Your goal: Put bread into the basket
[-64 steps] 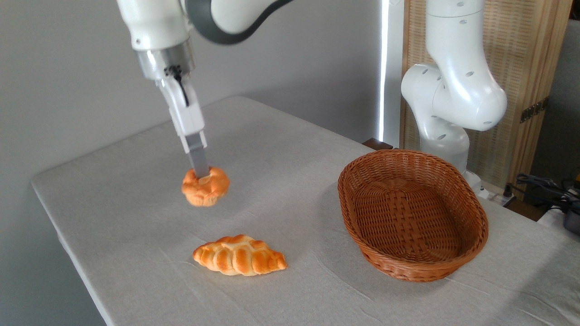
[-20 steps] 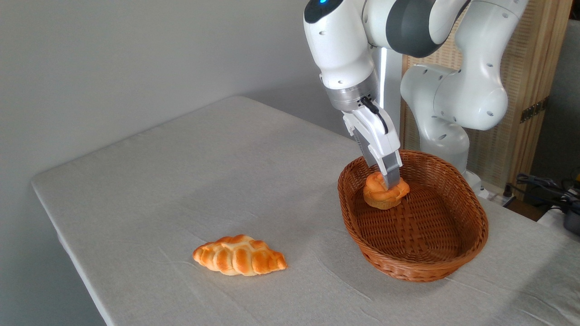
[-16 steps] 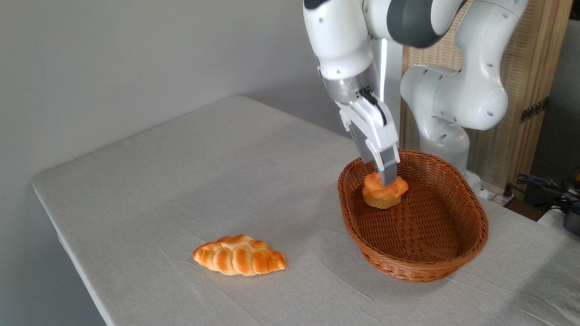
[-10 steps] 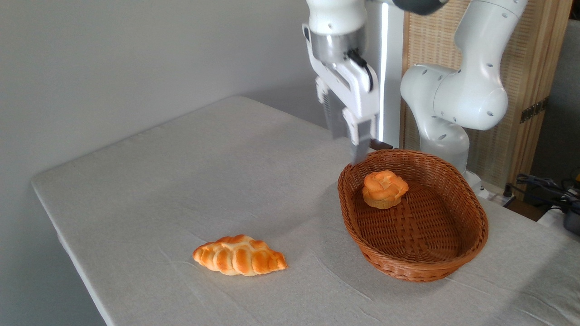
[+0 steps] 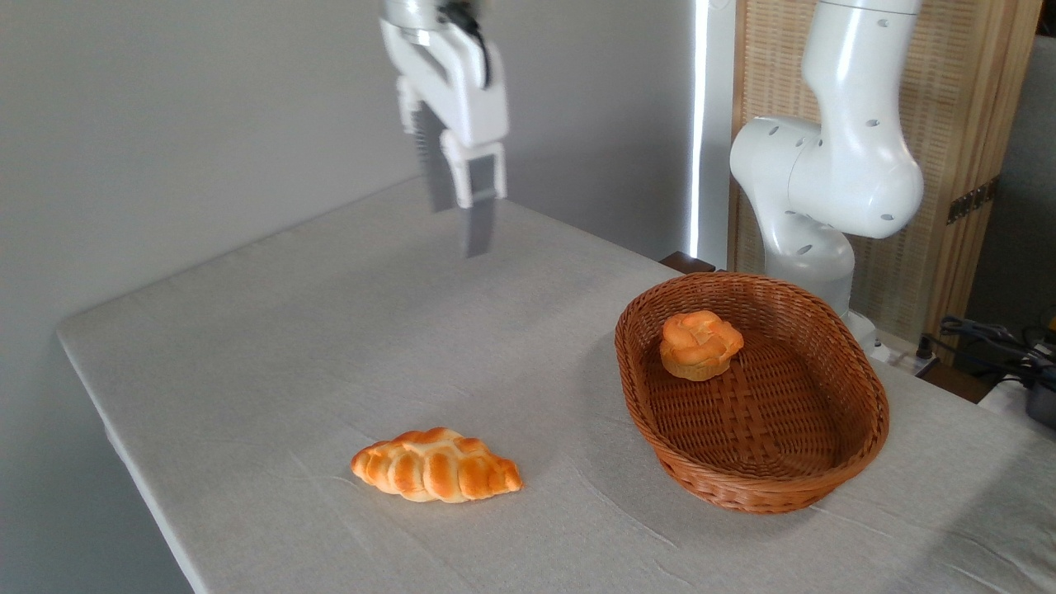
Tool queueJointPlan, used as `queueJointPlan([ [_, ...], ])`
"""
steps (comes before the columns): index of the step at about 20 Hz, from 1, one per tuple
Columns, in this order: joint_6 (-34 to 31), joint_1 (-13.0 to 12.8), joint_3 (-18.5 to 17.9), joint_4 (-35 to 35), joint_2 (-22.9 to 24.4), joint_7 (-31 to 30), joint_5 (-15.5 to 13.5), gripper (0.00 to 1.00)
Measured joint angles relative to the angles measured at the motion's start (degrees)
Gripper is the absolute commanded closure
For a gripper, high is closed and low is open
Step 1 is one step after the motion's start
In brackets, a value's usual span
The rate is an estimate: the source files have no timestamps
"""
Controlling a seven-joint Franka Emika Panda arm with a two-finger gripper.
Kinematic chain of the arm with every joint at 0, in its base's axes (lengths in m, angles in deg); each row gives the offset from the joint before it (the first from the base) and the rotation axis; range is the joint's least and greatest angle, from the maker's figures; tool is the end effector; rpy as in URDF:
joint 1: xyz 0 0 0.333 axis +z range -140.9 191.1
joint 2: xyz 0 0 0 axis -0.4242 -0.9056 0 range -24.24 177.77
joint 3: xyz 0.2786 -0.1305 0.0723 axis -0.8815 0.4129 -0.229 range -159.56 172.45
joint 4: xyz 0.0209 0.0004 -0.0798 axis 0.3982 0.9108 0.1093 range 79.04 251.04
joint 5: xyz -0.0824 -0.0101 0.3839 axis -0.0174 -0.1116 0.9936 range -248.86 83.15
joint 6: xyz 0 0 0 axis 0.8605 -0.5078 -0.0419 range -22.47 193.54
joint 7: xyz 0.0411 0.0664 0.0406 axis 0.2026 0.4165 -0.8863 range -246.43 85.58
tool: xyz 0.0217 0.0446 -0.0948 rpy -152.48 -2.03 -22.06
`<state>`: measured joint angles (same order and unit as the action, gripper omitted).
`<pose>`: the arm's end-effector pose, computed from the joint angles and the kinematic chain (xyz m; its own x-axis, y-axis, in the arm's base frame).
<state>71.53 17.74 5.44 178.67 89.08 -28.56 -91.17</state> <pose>0.4857 -0.0680 0.6298 0.5302 -0.8371 0.1345 -0.8478 -0.5258 0.0691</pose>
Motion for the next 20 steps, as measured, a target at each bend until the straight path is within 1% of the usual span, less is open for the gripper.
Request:
queueJointPlan([
  [2, -0.4, 0.0, -0.2, -4.6, -3.4, -1.6, 0.0, 0.0],
  [5, -3.2, 0.3, -0.9, -8.3, -5.7, -2.0, 0.1, 0.0],
  [7, -4.3, 0.5, -1.4, -9.3, -6.2, -2.3, 0.4, 0.0],
  [11, -5.6, 0.5, -1.6, -12.3, -8.2, -6.0, 0.7, 0.0],
  [14, -6.1, 0.6, -1.6, -13.9, -9.8, -6.5, 0.8, 0.0],
  [17, -6.1, 0.8, -1.6, -14.8, -10.7, -6.5, 2.3, 0.0],
  [20, -6.1, 0.8, -1.6, -15.3, -11.2, -6.5, 2.8, 0.0],
])
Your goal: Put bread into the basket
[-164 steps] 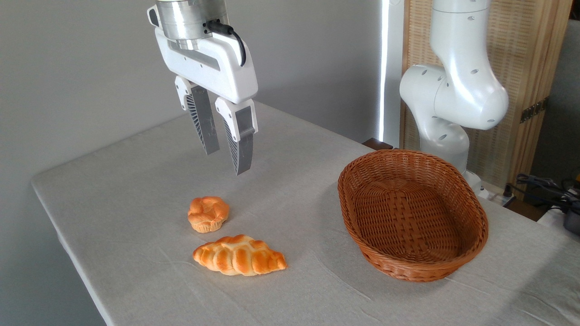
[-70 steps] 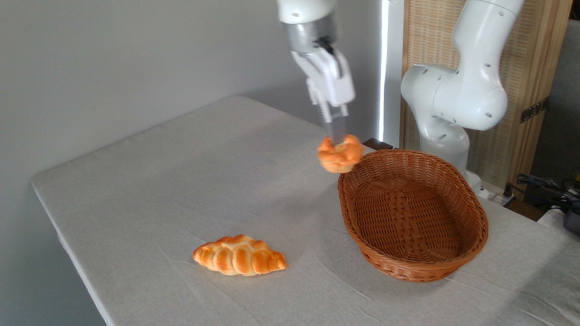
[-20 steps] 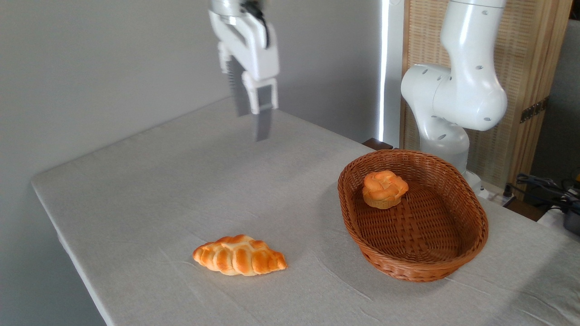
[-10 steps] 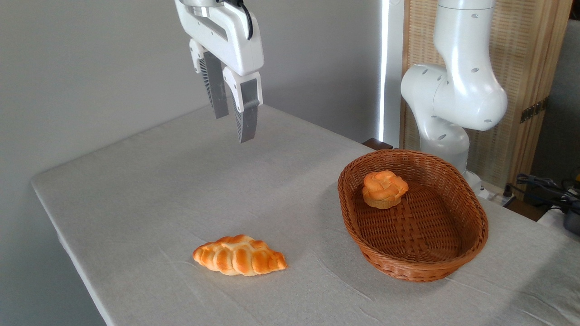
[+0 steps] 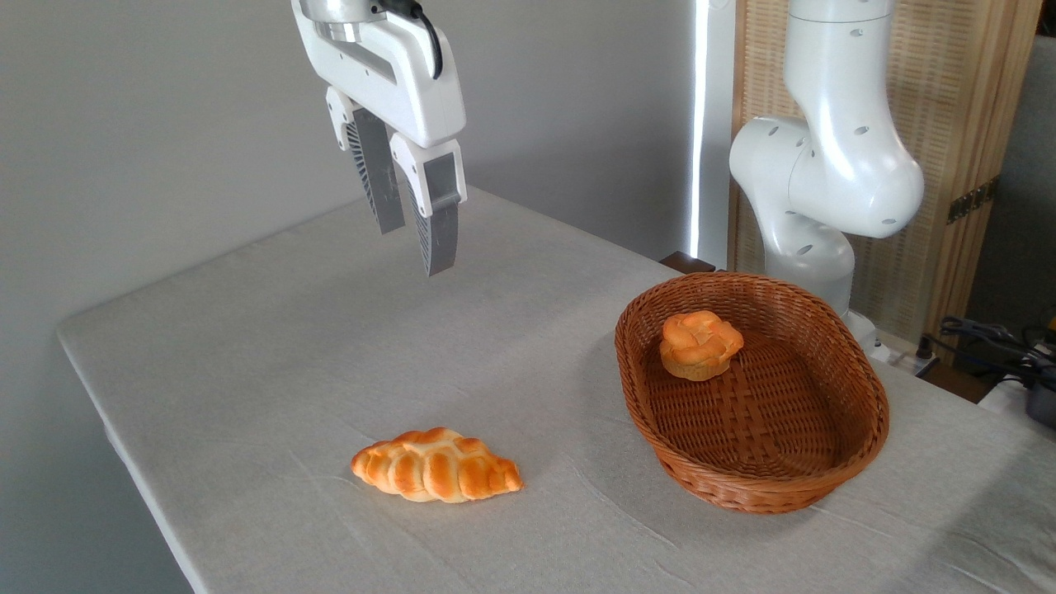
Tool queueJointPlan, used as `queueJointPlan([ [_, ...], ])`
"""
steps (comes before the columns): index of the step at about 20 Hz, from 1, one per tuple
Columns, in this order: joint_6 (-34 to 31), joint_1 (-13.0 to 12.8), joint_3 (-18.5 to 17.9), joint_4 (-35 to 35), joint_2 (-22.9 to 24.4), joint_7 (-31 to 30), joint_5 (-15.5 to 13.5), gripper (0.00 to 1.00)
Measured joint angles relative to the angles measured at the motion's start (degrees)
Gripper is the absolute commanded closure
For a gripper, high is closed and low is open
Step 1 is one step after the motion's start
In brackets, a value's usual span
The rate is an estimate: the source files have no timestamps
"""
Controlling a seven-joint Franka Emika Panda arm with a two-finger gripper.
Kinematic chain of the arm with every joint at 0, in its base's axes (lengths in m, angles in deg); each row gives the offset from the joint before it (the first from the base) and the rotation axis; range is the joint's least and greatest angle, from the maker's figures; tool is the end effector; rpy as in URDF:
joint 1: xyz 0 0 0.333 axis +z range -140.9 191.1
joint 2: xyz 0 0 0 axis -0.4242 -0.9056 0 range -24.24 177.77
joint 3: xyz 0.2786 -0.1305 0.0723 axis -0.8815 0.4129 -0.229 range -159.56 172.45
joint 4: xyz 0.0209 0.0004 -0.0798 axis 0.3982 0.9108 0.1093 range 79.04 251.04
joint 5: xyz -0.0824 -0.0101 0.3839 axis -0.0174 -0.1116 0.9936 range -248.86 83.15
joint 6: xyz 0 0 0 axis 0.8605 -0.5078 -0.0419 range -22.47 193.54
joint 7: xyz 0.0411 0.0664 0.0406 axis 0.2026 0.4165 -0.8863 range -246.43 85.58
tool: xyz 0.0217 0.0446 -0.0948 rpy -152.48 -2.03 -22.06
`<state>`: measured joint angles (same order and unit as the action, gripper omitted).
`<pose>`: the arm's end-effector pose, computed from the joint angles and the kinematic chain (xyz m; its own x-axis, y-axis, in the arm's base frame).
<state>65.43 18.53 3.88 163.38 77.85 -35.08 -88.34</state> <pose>0.5415 -0.0483 0.6443 0.6482 -0.7587 0.0644 -0.7614 -0.6443 0.0721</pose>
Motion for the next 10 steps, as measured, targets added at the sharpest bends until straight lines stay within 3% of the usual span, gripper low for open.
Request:
queueJointPlan([
  [10, 0.0, 2.6, 2.9, -1.1, -1.2, 0.0, 0.1, 0.0],
])
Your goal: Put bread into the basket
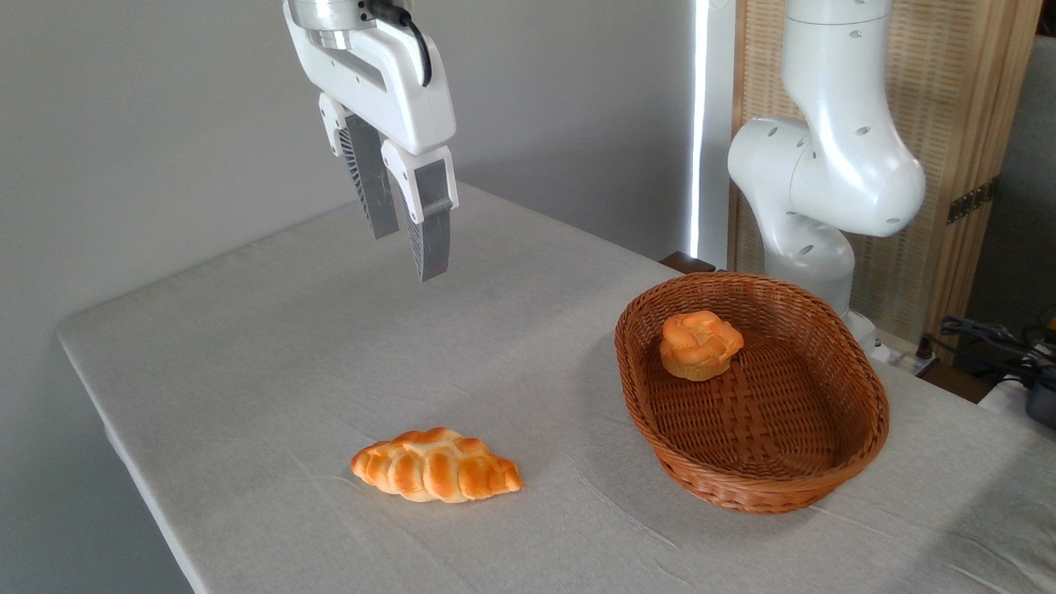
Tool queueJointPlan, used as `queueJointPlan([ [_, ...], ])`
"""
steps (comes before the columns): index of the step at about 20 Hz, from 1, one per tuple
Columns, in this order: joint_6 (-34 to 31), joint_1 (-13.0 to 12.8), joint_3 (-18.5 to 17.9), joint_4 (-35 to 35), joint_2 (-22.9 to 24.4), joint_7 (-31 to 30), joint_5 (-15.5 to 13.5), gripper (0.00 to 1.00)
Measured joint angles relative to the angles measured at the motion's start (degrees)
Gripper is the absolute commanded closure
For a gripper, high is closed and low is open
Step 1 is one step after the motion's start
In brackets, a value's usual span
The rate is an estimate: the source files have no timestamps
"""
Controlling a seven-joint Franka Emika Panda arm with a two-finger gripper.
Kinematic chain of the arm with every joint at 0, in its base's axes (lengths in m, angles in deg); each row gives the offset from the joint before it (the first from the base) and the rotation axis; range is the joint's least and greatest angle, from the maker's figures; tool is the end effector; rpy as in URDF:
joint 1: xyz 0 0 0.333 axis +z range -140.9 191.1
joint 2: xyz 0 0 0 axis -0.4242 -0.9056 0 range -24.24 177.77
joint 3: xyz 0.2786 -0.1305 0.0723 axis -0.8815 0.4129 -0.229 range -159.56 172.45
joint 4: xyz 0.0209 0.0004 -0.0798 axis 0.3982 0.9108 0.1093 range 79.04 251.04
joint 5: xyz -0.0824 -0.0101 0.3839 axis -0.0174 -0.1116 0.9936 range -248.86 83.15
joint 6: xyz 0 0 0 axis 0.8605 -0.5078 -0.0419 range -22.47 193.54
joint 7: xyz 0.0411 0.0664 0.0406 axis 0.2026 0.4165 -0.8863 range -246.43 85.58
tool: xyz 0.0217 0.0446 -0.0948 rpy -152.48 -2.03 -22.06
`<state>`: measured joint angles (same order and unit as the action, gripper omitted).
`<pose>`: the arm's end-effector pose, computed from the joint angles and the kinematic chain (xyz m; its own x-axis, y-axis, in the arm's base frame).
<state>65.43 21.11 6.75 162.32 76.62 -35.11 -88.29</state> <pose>0.5480 -0.0517 0.6412 0.6450 -0.7618 0.0611 -0.7640 -0.6410 0.0730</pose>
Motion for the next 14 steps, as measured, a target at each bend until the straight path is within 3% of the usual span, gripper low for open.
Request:
queueJointPlan([
  [11, 0.1, 0.2, 0.5, 0.0, -0.1, 0.0, 0.1, 0.0],
  [14, 0.1, 0.3, 0.6, 0.0, -0.1, -1.1, 3.4, 0.0],
])
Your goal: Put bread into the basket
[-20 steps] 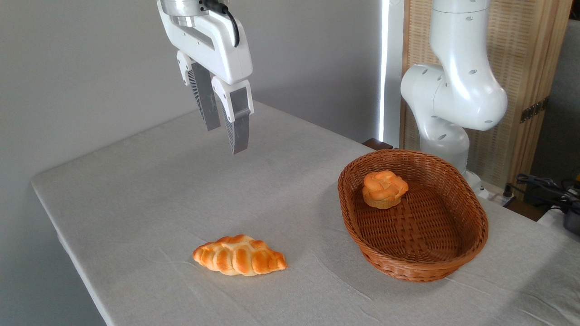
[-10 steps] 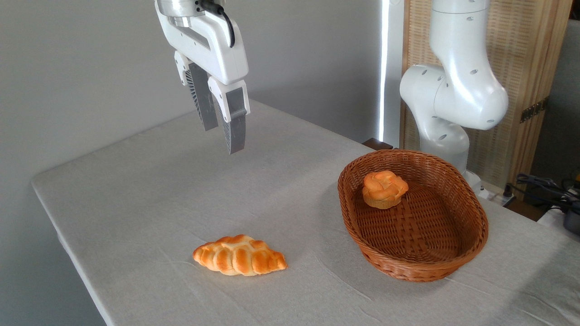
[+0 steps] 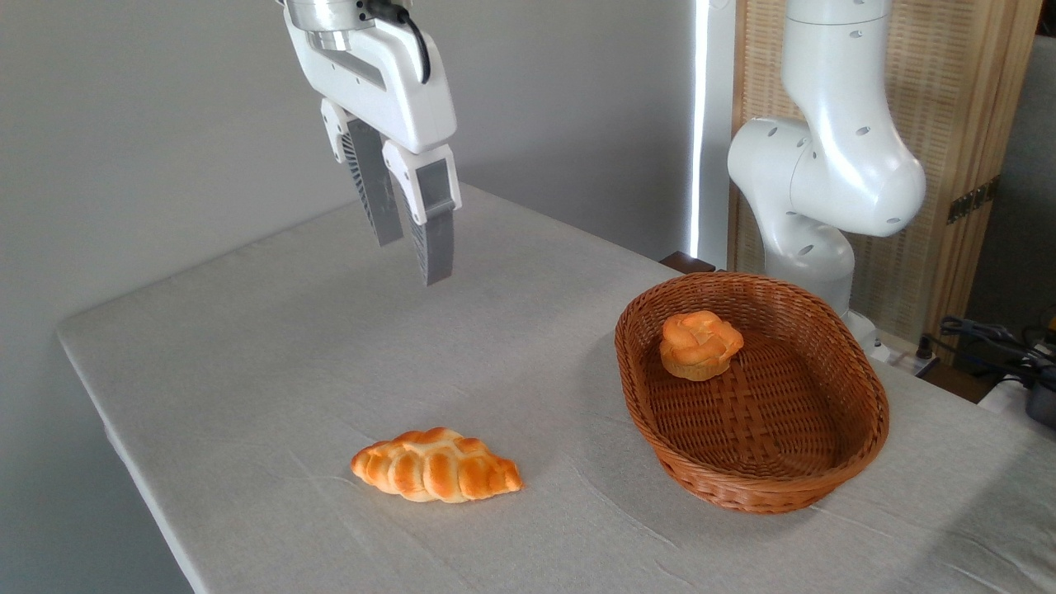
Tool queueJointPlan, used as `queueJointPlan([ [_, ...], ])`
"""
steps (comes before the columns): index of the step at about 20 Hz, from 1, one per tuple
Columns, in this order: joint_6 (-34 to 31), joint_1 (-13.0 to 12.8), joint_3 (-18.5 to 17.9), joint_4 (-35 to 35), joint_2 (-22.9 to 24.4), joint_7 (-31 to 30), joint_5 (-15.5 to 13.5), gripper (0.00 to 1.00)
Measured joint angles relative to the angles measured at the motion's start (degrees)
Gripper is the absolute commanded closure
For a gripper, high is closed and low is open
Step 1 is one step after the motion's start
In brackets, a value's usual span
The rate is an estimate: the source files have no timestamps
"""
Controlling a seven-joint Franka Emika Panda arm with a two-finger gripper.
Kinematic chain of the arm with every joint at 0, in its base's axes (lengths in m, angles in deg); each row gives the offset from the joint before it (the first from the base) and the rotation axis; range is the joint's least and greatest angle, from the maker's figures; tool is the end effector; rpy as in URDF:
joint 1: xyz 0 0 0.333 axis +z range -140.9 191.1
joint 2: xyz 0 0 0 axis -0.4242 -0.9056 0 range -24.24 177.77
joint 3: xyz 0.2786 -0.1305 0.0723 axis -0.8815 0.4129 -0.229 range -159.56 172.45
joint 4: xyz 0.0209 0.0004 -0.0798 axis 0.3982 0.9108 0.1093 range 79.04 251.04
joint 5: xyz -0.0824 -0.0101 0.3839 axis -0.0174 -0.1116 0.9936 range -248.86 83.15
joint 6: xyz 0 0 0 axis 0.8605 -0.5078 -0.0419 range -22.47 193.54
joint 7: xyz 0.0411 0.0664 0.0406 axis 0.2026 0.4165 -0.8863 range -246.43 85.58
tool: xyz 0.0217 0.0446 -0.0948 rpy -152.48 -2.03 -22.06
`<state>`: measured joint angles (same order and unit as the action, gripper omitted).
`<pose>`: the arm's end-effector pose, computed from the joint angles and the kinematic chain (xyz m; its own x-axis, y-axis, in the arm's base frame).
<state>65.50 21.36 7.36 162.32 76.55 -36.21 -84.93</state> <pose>0.5487 -0.0487 0.6402 0.6566 -0.7540 0.0188 -0.7541 -0.6559 0.0325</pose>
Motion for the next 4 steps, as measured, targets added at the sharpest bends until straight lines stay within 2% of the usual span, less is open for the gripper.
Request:
queueJointPlan([
  [4, 0.0, 0.0, 0.3, 0.0, -0.1, -2.3, 1.3, 0.0],
])
